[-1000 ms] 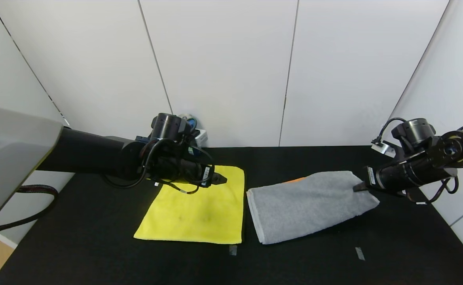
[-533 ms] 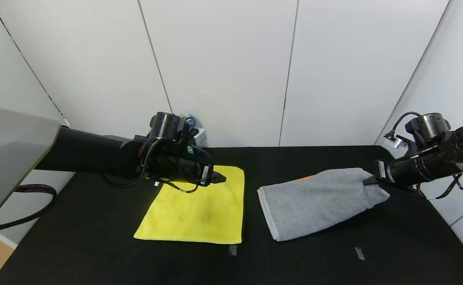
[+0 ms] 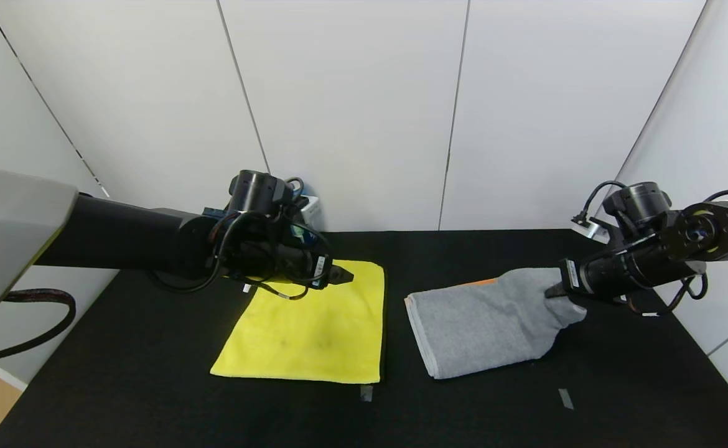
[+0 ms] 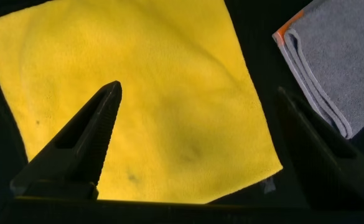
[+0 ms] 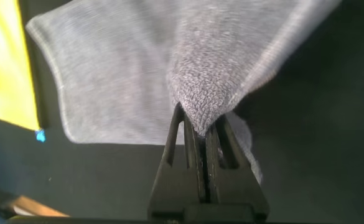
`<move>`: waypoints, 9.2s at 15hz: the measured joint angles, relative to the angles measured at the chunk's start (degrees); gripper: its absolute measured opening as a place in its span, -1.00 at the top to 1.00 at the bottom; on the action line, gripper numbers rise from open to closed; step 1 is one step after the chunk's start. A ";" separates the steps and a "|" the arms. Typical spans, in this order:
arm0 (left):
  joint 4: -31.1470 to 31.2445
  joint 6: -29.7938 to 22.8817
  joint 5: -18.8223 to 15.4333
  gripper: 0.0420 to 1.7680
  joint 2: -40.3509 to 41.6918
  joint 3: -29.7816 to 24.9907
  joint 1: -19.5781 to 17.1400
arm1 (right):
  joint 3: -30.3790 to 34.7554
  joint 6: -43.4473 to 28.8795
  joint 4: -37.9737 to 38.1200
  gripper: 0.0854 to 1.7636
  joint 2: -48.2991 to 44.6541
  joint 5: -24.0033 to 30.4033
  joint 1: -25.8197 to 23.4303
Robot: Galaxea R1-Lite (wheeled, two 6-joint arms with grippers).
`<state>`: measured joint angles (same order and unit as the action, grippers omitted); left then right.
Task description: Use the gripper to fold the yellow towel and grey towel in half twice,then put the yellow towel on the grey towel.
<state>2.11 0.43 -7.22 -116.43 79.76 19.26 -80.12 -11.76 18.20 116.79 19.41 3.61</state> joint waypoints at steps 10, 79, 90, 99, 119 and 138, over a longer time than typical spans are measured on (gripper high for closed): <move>0.02 0.20 0.93 -0.94 3.18 -0.39 -1.18 | -5.28 -0.27 3.33 0.93 3.23 -5.24 15.46; 6.34 5.60 -7.20 -0.94 9.52 -8.59 -18.60 | -2.10 -7.69 -9.97 -0.92 2.95 -9.89 35.52; 8.78 5.58 -6.60 -0.94 17.54 -9.51 -17.03 | 1.49 -7.97 -9.69 -0.94 -2.60 -10.02 32.20; 8.64 5.05 -6.92 -0.94 22.11 -12.74 -15.17 | 3.27 -10.42 -9.73 -0.94 -6.78 -10.08 31.34; 1.00 5.81 -7.29 -0.94 9.30 -10.56 -17.55 | -6.77 -12.54 -11.01 -0.94 6.23 -9.81 34.34; 0.82 5.58 -7.83 -0.94 3.97 -21.94 -24.30 | -11.23 -15.68 -12.21 -0.94 13.64 -10.17 36.66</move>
<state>2.93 6.01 -15.04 -112.46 57.82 -5.03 -91.34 -27.44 5.99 130.43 9.24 40.27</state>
